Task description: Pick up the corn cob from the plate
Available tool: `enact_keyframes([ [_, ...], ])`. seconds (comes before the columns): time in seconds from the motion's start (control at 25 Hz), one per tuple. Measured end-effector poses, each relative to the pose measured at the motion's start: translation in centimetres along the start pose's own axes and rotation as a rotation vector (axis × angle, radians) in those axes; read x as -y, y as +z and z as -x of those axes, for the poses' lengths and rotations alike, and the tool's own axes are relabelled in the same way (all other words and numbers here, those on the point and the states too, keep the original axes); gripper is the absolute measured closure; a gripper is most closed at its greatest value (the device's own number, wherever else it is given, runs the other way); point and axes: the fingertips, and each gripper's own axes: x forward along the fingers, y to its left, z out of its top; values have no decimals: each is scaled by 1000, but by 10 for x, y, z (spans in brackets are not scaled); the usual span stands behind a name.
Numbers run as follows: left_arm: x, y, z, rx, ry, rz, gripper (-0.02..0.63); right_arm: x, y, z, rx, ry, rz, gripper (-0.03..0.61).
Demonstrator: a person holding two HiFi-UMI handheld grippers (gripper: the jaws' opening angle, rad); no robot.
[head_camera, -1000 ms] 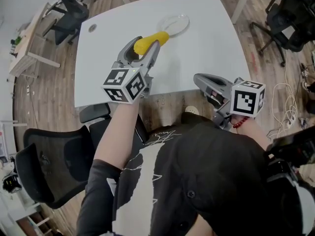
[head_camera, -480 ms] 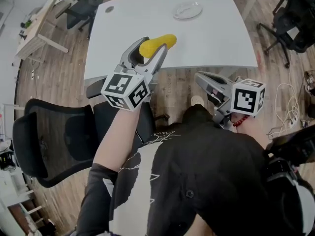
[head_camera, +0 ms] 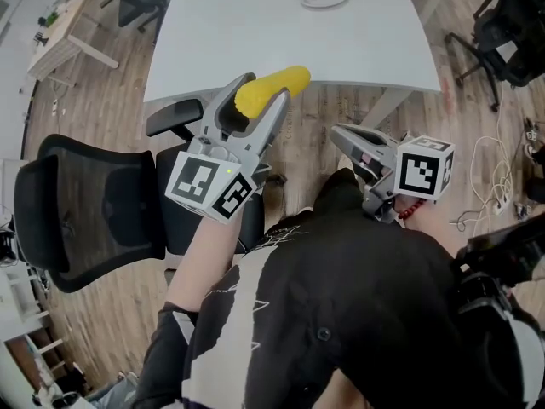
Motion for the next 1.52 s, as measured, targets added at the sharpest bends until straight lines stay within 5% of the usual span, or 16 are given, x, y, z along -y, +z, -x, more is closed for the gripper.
enact_keyframes([
  [0.64, 120, -43, 37, 54, 267, 132, 367, 26, 19, 113, -86, 62, 47, 561],
  [1.04, 190, -70, 31, 48, 321, 180, 367, 48, 7, 165, -147, 47, 85, 561],
  [1.52, 210, -104, 43, -8, 418, 210, 367, 72, -7, 187, -186, 30, 137, 563],
])
